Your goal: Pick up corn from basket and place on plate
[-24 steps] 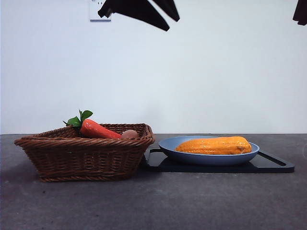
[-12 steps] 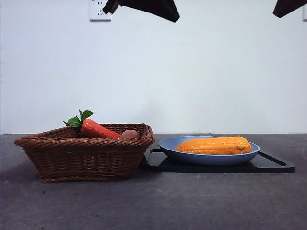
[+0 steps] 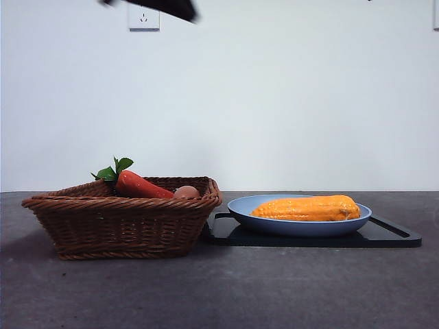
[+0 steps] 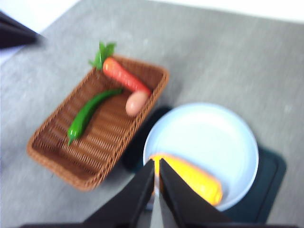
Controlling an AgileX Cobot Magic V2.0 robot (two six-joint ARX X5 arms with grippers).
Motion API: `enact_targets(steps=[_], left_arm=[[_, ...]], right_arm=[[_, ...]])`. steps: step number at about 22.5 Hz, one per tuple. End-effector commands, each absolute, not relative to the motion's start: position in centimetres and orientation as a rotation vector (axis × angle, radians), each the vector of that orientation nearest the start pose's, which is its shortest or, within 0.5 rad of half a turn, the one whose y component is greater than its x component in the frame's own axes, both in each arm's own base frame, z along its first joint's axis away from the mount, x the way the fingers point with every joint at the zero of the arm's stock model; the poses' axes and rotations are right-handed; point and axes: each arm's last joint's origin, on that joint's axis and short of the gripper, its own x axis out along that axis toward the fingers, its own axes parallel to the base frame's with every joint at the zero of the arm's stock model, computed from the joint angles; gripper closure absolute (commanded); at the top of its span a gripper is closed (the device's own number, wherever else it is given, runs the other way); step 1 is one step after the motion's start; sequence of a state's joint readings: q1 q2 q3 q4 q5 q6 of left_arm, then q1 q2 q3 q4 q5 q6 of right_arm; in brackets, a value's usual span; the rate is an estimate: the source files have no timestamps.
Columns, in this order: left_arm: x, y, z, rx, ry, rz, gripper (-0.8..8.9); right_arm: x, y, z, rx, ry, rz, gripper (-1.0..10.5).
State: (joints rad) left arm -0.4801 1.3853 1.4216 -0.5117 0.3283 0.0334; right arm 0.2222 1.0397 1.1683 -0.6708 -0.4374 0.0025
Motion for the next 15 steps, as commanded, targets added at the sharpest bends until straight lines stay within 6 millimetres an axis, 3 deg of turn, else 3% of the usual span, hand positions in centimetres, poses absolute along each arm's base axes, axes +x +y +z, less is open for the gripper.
enact_targets(steps=[1, 4, 8, 15], left_arm=[[23.9, -10.8, 40.9, 0.059, 0.328, -0.723, 8.07], [20.6, -5.5, 40.3, 0.04, 0.152, -0.551, 8.07], [16.5, -1.3, 36.5, 0.046, 0.001, -0.35, 8.07], [13.1, 0.3, 29.6, 0.041, -0.034, -0.144, 8.07]], right_arm=[[19.7, 5.7, 38.0, 0.045, 0.496, 0.649, 9.4], [19.9, 5.8, 38.4, 0.04, 0.445, 0.651, 9.4], [20.1, 5.8, 38.9, 0.033, 0.382, 0.654, 9.4], [20.2, 5.9, 39.1, 0.03, 0.36, 0.655, 9.4]])
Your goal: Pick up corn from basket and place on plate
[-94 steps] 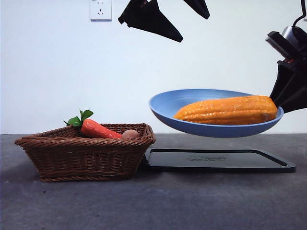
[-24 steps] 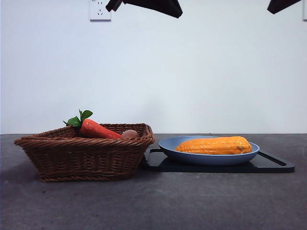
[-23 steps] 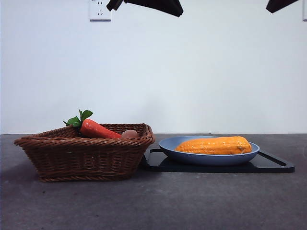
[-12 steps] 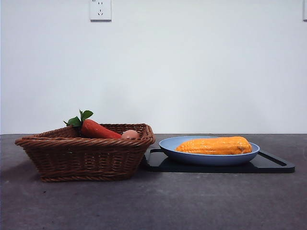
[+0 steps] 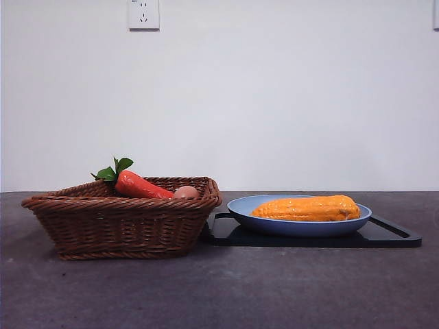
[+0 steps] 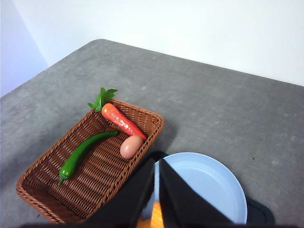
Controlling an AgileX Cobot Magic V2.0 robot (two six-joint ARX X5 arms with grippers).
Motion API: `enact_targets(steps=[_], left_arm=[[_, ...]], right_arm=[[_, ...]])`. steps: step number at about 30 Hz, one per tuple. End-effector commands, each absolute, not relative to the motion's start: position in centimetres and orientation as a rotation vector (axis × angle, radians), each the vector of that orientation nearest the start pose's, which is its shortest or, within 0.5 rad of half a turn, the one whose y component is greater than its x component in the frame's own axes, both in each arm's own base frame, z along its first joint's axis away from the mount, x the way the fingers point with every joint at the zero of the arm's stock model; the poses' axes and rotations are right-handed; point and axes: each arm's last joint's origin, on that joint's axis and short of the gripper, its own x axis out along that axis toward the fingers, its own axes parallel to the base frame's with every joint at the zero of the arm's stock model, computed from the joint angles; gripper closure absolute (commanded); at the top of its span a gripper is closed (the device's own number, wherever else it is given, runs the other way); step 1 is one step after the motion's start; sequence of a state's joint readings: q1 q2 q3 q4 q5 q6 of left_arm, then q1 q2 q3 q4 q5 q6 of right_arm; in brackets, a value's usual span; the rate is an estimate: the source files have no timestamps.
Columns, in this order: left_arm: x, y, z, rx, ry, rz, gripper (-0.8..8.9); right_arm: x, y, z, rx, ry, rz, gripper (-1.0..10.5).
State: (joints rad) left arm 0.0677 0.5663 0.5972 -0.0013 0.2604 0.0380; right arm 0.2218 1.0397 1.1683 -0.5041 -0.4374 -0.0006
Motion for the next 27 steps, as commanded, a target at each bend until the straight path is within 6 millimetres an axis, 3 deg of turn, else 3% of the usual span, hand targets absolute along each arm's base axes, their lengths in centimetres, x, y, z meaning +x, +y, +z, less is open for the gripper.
enact_targets(steps=[1, 5, 11, 20, 27], left_arm=[[12.7, 0.4, 28.6, 0.04, -0.035, -0.118, 8.07], [11.4, 0.5, 24.4, 0.033, -0.017, -0.051, 8.07], [10.5, 0.4, 20.1, 0.008, 0.009, -0.049, 8.07], [10.1, 0.4, 16.6, -0.024, 0.078, -0.044, 8.07], [9.6, 0.4, 15.4, -0.031, 0.138, -0.043, 8.07]], right_arm=[[20.2, 5.9, 39.1, 0.031, 0.36, 0.655, 9.4], [20.2, 5.9, 39.1, 0.031, 0.36, 0.655, 9.4], [20.2, 5.9, 39.1, 0.031, 0.36, 0.655, 9.4], [20.2, 5.9, 39.1, 0.03, 0.36, 0.655, 9.4], [20.2, 5.9, 39.1, 0.031, 0.36, 0.655, 9.4]])
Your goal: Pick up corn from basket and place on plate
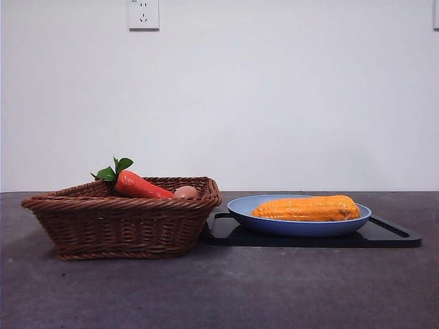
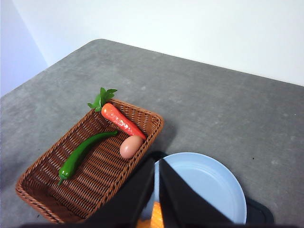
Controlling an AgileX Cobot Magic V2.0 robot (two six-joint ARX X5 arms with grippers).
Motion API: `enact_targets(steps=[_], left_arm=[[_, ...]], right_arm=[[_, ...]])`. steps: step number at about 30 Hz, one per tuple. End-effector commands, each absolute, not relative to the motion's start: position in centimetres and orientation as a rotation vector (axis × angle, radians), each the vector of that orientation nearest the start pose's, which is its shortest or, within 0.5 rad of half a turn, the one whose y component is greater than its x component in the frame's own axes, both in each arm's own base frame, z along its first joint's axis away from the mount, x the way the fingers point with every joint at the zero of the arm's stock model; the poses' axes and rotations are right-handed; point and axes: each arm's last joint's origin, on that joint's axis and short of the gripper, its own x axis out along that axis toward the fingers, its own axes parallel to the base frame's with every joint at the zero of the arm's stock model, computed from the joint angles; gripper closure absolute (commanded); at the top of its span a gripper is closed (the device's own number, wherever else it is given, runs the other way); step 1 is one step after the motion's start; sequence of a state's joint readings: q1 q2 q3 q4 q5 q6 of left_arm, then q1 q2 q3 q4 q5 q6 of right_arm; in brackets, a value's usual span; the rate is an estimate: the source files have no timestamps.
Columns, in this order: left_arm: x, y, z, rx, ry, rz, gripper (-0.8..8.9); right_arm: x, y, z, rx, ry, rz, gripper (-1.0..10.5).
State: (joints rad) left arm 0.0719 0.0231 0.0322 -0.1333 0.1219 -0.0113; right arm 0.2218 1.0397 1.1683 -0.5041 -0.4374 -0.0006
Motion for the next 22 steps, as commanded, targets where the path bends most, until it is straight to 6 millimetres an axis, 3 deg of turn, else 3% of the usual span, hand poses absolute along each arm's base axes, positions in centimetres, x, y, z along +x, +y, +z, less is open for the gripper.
enact_targets(steps=[1, 22], left_arm=[[9.6, 0.38, 15.23, -0.036, 0.145, -0.042, 8.07], [9.6, 0.37, 14.71, -0.063, 0.18, -0.04, 8.07]], right_arm=[[20.19, 5.86, 39.1, 0.031, 0.36, 0.655, 9.4], [20.18, 5.86, 39.11, 0.03, 0.36, 0.655, 9.4]])
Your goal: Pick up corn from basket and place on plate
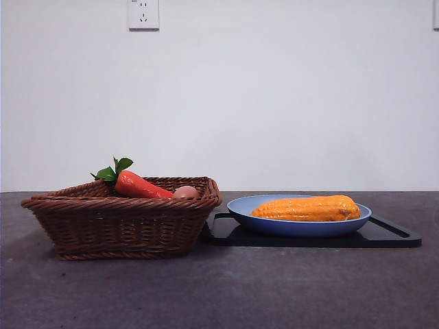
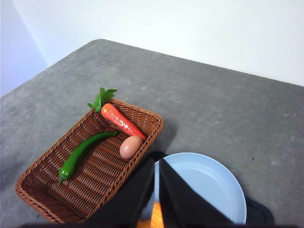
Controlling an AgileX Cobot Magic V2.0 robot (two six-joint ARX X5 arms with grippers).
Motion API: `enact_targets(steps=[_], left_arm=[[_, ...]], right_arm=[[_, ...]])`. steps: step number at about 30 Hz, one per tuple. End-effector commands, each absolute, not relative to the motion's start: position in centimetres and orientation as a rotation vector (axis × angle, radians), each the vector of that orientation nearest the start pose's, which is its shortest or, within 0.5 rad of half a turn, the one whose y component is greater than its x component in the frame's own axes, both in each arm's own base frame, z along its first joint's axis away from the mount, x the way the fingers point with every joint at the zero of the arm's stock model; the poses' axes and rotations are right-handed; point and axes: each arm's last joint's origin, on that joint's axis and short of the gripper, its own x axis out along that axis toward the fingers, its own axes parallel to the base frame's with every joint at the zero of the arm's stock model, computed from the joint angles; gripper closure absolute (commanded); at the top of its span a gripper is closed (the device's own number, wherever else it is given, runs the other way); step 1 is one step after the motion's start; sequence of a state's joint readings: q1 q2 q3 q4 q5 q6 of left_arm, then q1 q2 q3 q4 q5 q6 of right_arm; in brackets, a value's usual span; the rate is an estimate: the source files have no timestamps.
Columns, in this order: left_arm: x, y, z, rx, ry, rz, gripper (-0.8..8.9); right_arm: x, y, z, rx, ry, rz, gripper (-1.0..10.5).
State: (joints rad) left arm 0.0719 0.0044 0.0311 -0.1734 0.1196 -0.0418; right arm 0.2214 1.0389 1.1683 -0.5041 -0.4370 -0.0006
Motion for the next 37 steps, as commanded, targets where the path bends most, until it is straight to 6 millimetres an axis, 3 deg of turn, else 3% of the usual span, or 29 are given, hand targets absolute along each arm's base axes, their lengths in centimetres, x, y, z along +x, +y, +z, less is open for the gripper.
enact_targets(steps=[1, 15, 23, 28, 37], left_arm=[[9.6, 0.4, 14.7, -0.063, 0.18, -0.04, 8.07], [9.6, 0.4, 14.7, -0.063, 0.18, -0.04, 8.07], [9.6, 0.4, 14.7, -0.063, 0.18, -0.04, 8.07], [9.6, 0.4, 14.7, -0.063, 0.18, -0.04, 8.07], [9.6, 0.4, 14.7, -0.063, 0.18, -0.04, 8.07]], right_arm=[[20.2, 5.9, 39.1, 0.03, 0.36, 0.655, 9.4], [20.2, 5.7, 39.1, 0.019, 0.356, 0.645, 9.4], [18.1, 3.0, 39.4, -0.066, 0.235, 0.449, 9.4], [15.3, 1.4, 36.5, -0.045, 0.094, 0.36, 9.4], [11.4, 0.4, 28.0, -0.054, -0.065, 0.212, 9.4]])
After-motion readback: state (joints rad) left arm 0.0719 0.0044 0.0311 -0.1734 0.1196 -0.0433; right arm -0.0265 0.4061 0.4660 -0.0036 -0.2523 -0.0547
